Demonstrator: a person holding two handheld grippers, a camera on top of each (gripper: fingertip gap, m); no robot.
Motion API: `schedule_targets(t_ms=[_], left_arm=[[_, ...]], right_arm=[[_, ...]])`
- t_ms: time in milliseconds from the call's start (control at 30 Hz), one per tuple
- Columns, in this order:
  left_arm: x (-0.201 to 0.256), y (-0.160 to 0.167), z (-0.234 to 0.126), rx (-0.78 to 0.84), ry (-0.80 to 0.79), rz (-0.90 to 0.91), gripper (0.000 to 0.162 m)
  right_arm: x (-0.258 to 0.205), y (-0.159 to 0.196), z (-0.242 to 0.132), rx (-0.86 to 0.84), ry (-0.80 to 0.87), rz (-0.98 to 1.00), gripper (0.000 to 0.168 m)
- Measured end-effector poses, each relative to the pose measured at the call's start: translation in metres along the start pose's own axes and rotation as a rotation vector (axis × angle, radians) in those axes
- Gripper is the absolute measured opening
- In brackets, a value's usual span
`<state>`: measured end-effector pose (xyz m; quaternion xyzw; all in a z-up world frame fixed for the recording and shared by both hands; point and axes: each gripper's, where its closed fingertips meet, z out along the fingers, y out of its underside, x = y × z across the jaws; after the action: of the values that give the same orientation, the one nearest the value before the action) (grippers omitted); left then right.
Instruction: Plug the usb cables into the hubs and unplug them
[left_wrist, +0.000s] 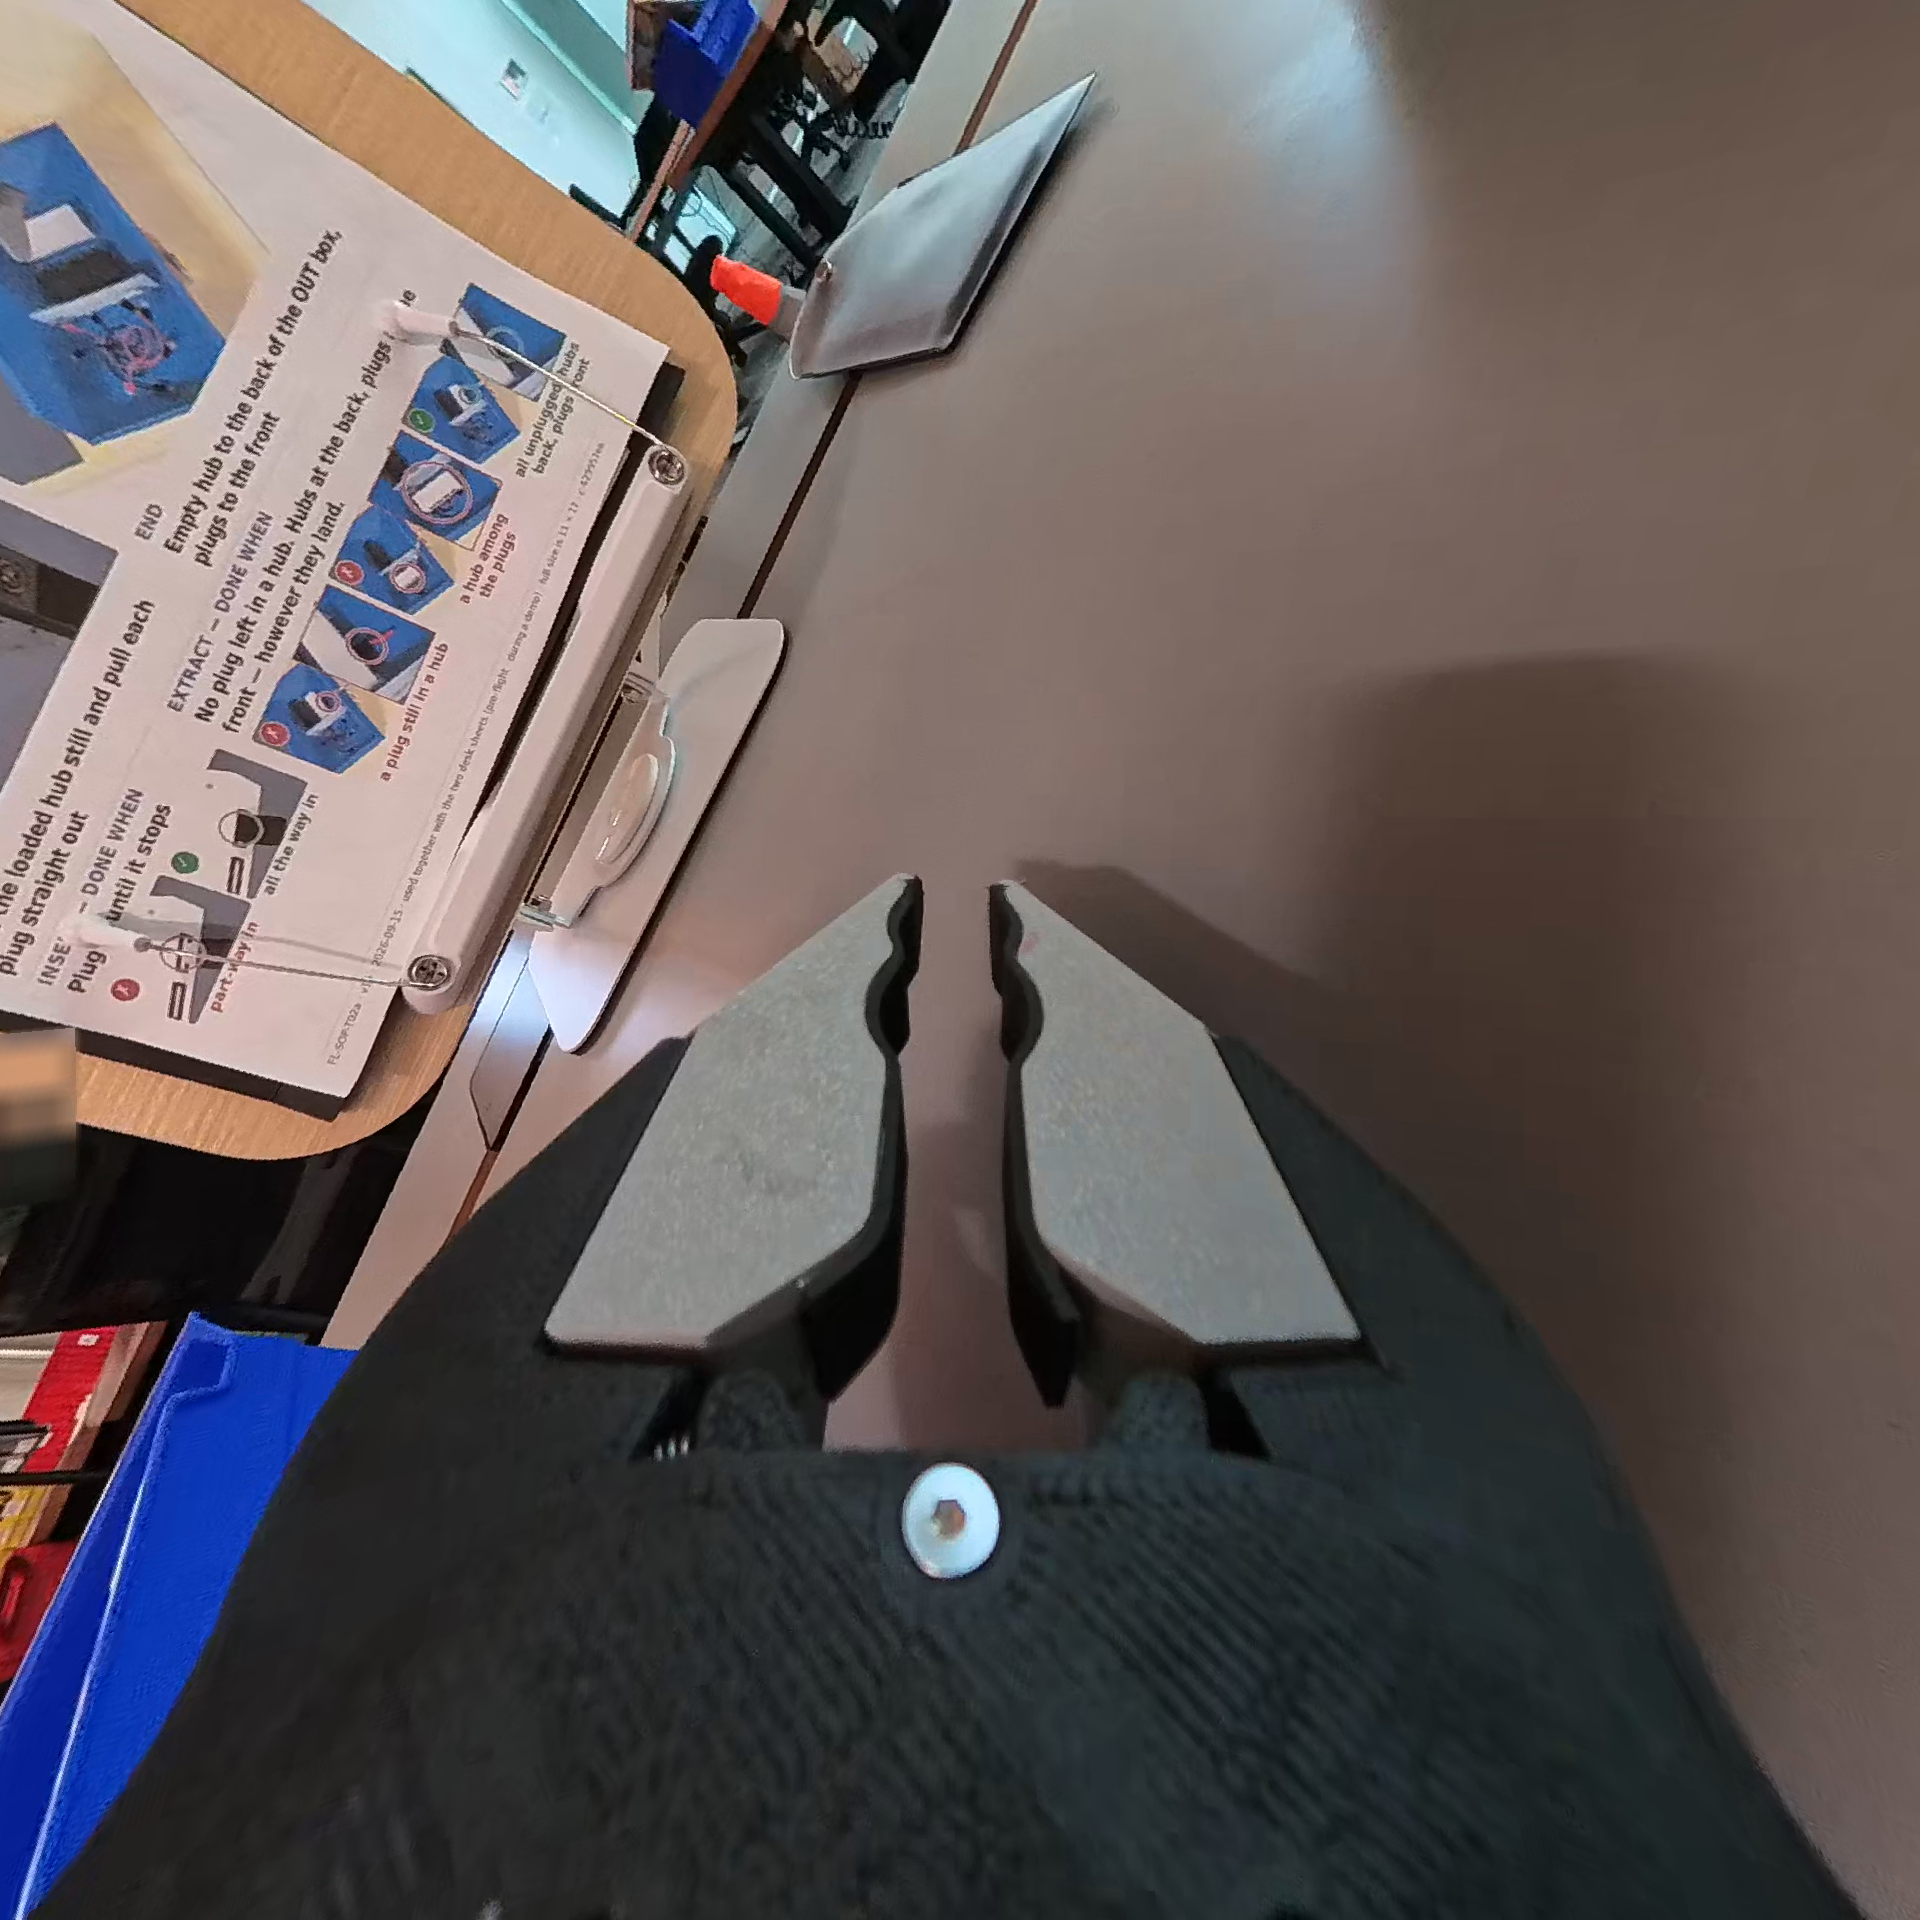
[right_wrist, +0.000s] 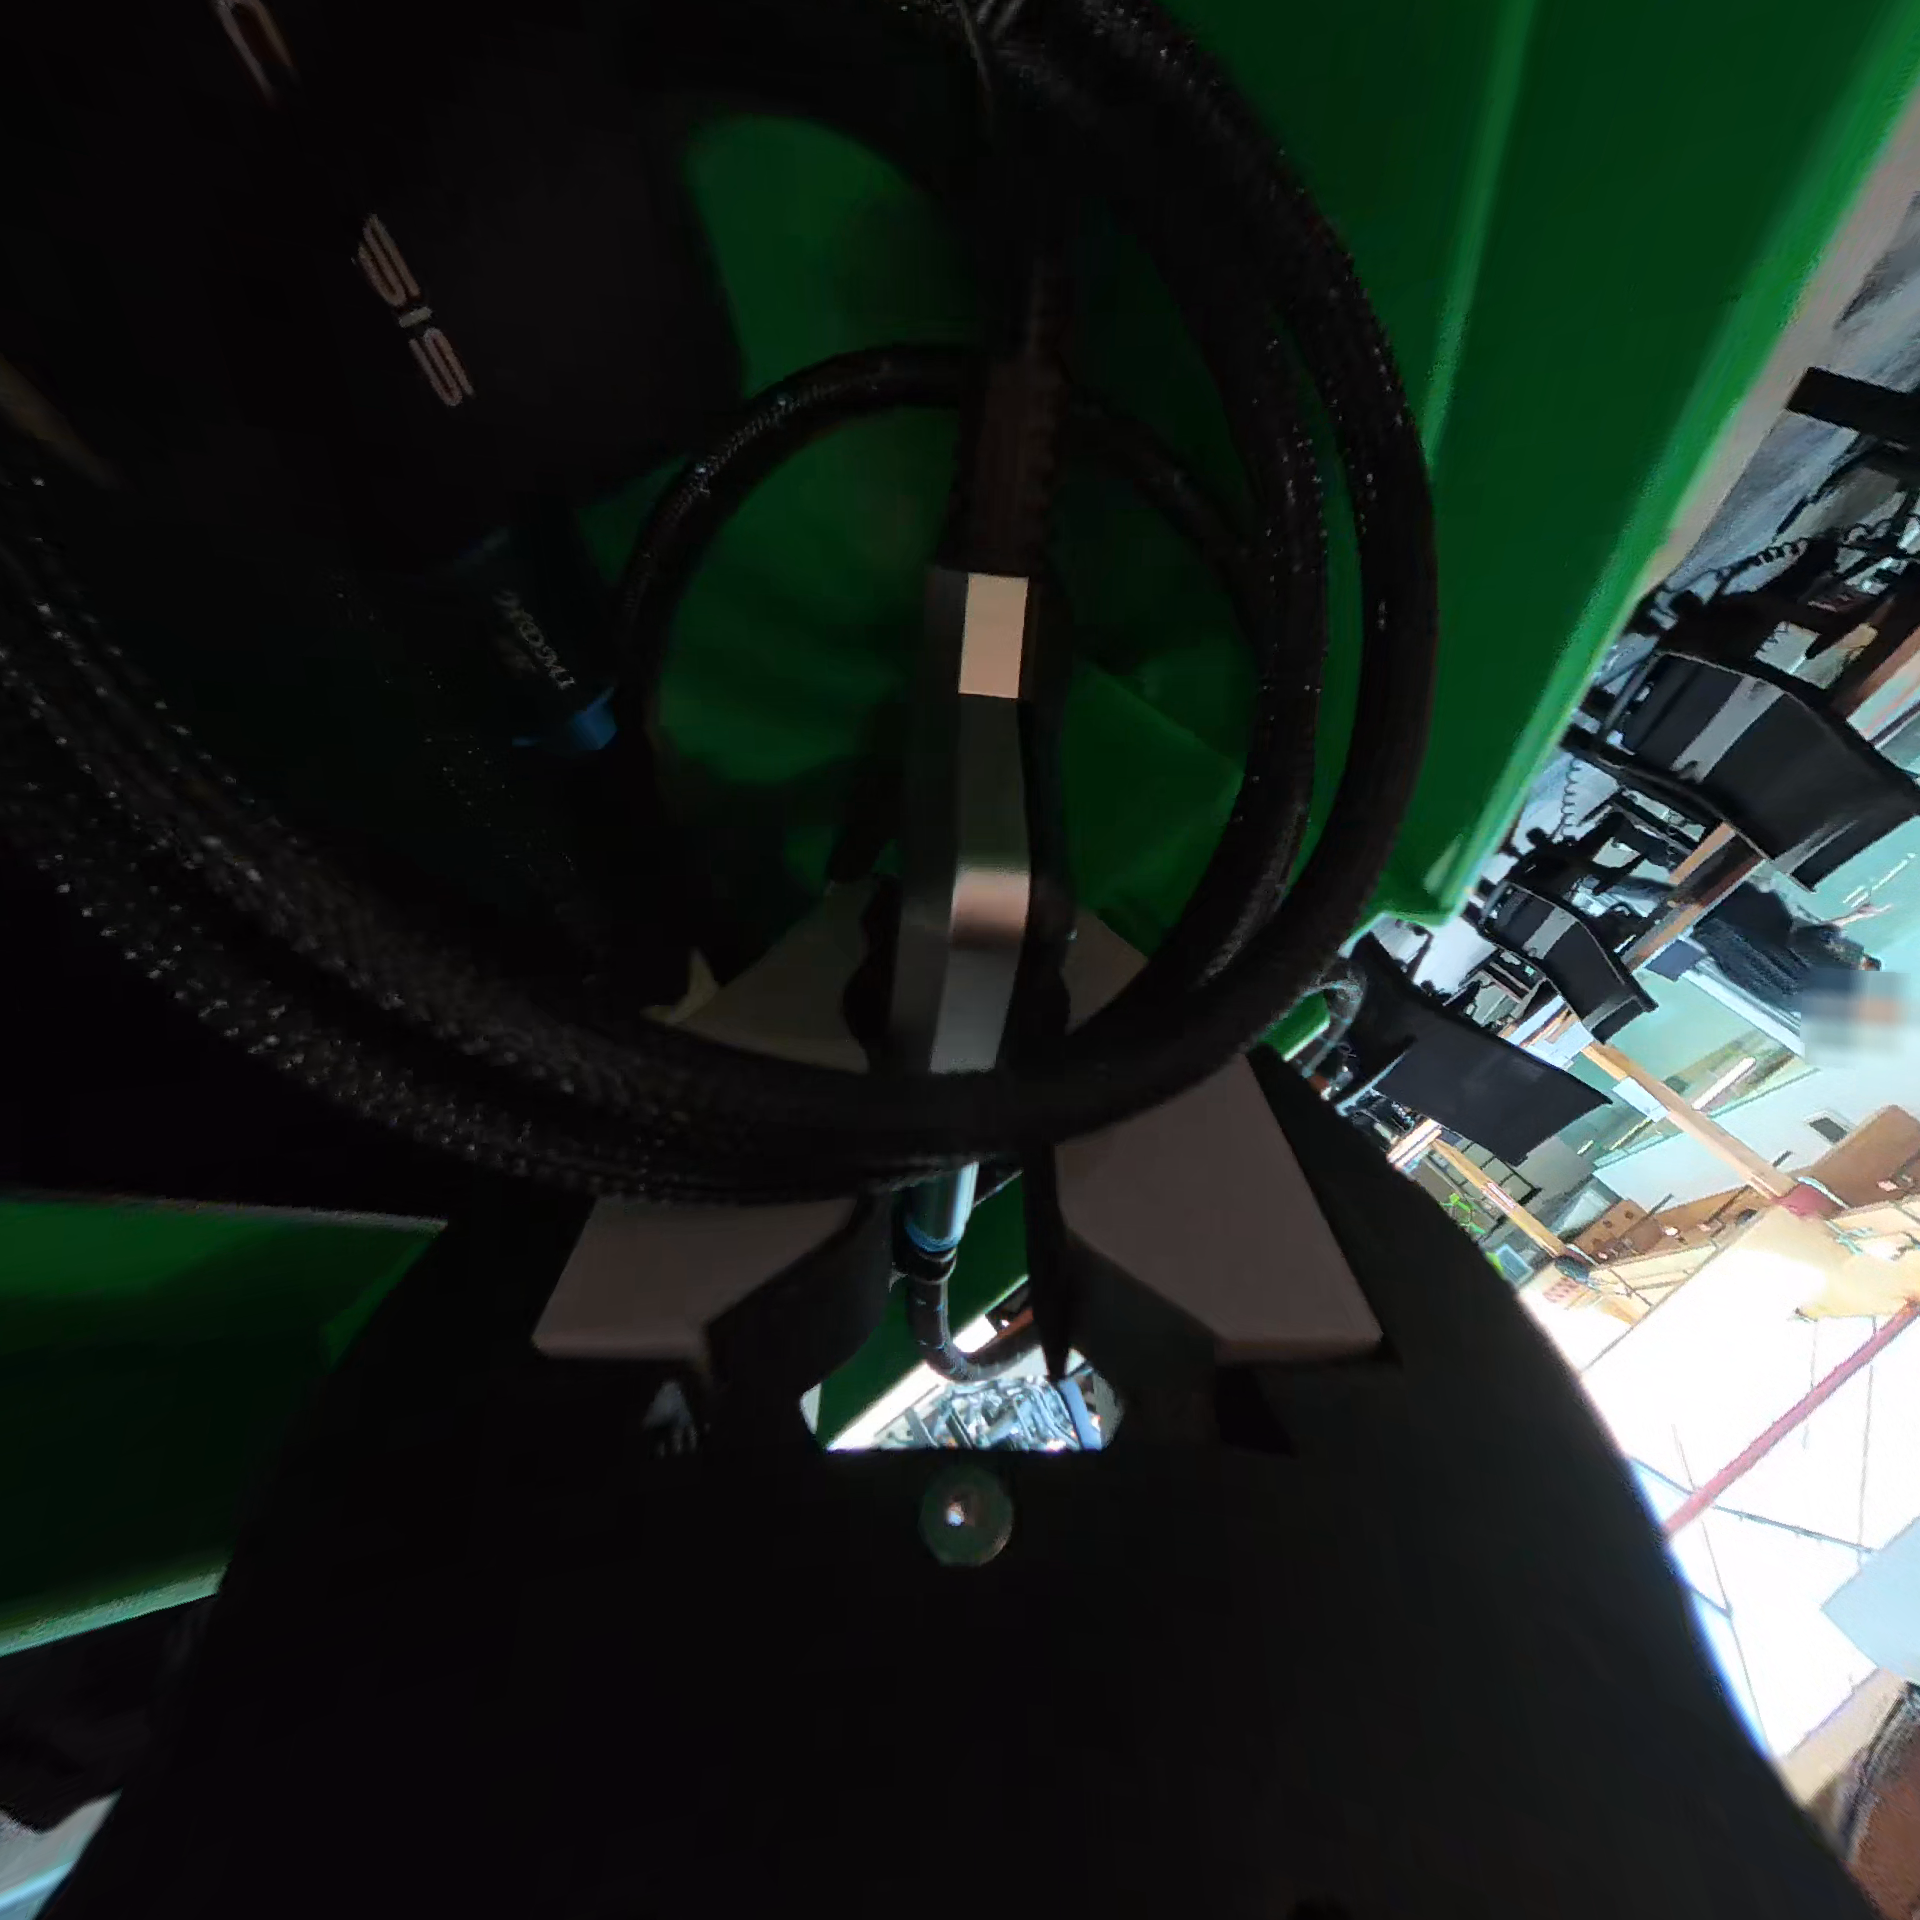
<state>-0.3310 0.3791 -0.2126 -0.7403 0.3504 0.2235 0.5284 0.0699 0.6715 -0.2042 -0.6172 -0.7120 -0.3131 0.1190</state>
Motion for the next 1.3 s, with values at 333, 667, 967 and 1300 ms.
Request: schedule_targets(t_ms=[333, 667, 967, 1300], left_arm=[[0.000, 0.001, 0.000, -0.004, -0.001, -0.005, 0.010], [-0.003, 0.003, -0.001, -0.009, -0.005, -0.023, 0.010], [-0.005, 0.005, -0.002, -0.013, -0.014, -0.022, 0.010], [-0.001, 0.005, 0.001, -0.023, 0.007, -0.002, 0.010]], right_arm=[[0.023, 0.034, -0.053, 0.157, 0.028, 0.177, 0.044], [0.050, 0.047, -0.108, 0.583, -0.074, 0.730, 0.000], [-0.023, 0.005, -0.036, 0.295, -0.525, 0.871, 0.000], [0.027, 0.010, -0.091, 0.630, -0.699, 1.172, 0.000]])
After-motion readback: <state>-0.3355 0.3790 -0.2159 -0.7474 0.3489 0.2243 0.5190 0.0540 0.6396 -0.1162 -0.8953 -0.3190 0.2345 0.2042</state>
